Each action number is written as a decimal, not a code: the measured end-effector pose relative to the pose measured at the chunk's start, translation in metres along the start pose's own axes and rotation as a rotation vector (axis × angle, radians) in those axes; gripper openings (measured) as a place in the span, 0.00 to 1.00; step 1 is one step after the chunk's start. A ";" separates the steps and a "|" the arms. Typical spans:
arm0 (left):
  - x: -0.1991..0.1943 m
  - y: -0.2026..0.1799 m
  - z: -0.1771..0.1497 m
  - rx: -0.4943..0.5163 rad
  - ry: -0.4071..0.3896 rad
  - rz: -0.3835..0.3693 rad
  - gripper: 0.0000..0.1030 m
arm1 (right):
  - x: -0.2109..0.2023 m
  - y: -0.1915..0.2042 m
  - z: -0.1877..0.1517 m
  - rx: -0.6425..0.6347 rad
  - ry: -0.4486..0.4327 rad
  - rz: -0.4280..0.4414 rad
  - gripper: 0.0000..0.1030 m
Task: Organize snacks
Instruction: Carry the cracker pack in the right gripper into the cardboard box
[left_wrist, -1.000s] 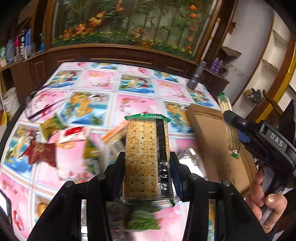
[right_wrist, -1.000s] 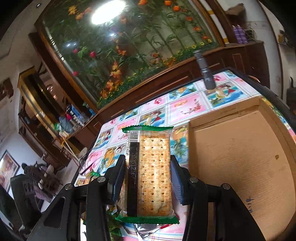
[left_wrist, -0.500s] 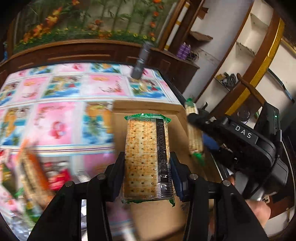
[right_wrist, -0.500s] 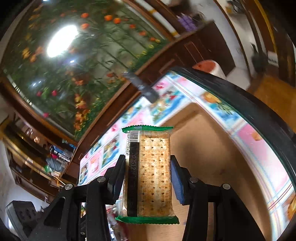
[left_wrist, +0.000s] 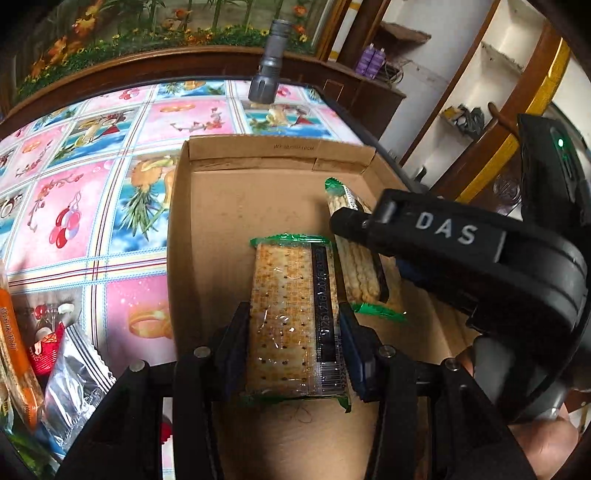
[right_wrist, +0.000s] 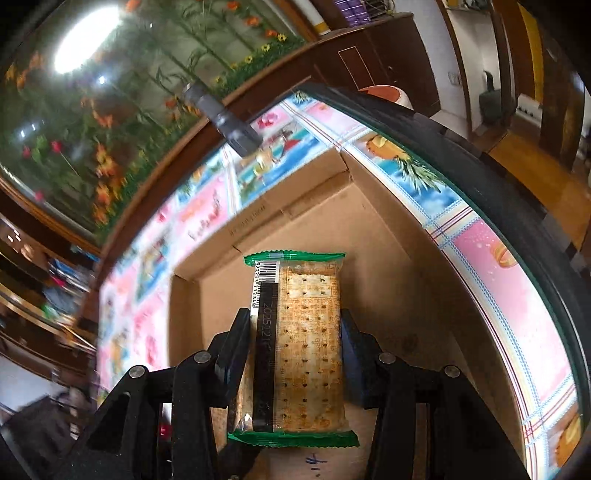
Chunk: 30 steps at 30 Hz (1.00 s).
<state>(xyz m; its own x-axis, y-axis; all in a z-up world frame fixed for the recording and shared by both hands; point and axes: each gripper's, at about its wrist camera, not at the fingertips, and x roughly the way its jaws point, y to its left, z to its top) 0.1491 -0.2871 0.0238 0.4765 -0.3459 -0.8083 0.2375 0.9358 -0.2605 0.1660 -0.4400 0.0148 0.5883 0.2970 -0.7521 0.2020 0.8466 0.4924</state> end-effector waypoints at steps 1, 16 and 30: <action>0.000 0.001 0.000 -0.003 -0.004 0.000 0.43 | 0.002 0.000 -0.002 -0.008 0.006 -0.016 0.48; -0.010 0.001 -0.006 0.017 -0.027 0.033 0.43 | 0.007 0.017 -0.008 -0.084 -0.003 -0.096 0.48; -0.010 0.002 -0.006 0.024 -0.043 0.024 0.43 | 0.006 0.019 -0.010 -0.089 -0.003 -0.101 0.48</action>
<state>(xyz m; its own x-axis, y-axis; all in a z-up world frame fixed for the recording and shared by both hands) 0.1400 -0.2818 0.0282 0.5177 -0.3269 -0.7907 0.2460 0.9420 -0.2284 0.1653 -0.4175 0.0147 0.5710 0.2069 -0.7945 0.1903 0.9080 0.3732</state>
